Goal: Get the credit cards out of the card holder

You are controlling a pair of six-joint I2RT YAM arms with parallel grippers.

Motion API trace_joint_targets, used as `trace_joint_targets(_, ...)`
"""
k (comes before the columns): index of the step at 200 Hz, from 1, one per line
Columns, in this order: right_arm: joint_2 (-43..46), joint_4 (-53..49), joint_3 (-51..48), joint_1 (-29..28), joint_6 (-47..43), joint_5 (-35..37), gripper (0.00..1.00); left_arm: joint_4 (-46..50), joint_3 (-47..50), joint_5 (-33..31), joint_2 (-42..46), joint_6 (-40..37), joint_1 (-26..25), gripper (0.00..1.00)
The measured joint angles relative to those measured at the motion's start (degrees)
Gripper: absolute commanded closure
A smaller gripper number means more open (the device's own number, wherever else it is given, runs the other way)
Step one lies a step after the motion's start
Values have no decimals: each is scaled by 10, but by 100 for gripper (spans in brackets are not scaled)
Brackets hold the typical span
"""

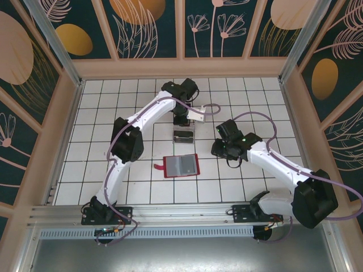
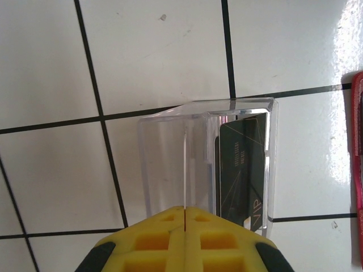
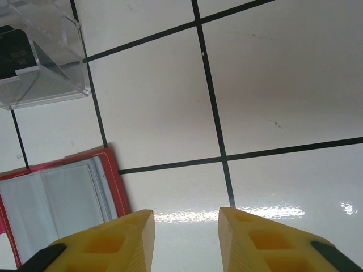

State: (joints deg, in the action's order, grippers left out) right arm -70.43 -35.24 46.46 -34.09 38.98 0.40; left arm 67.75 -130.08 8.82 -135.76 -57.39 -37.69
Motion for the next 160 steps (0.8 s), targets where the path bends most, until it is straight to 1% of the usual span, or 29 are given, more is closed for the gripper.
trace_joint_targets(31,2,-2,-3,0,2,0,65,0,0,2,-9,0,0,100)
trace_joint_targets(38,2,-2,-3,0,2,0,65,0,0,2,-9,0,0,95)
trace_joint_targets(52,2,-2,-3,0,4,0,65,-1,0,2,-9,2,0,82)
trace_joint_targets(92,12,-8,-3,0,4,0,65,-2,-9,2,-9,17,3,65)
trace_joint_targets(124,14,-11,-3,0,4,0,65,-11,-18,1,-9,29,6,61)
trace_joint_targets(160,15,-12,-3,0,4,0,65,-29,-18,-5,-9,42,6,60)
